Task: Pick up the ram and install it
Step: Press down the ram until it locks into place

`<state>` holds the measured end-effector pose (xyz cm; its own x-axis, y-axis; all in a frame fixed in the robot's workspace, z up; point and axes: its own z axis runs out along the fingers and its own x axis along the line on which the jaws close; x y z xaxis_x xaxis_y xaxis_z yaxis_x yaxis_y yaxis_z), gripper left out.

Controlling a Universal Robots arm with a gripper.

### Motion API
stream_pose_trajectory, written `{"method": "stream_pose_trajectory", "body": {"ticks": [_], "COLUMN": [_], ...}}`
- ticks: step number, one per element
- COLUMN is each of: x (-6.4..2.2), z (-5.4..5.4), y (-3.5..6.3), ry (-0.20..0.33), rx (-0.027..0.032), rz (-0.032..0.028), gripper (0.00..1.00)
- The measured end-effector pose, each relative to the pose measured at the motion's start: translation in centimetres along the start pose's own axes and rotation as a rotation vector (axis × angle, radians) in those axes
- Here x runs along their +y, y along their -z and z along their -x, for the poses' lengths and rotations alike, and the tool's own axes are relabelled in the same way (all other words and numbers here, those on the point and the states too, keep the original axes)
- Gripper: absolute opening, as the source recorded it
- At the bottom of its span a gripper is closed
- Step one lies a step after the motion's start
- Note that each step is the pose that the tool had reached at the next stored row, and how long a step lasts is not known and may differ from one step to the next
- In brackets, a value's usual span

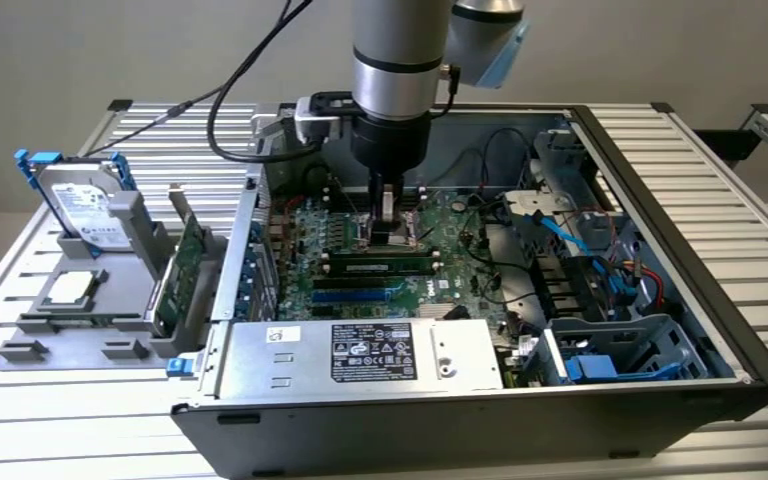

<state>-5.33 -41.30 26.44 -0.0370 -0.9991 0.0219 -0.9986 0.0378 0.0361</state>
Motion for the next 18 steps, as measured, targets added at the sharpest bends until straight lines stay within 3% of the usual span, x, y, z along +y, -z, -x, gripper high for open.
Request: {"method": "stream_pose_trajectory", "body": {"ticks": [18], "x": [-0.01], "z": [0.0], "y": [-0.16], "ry": [-0.284], "rx": [-0.0102], "rz": [0.0061], "gripper": [0.11]}}
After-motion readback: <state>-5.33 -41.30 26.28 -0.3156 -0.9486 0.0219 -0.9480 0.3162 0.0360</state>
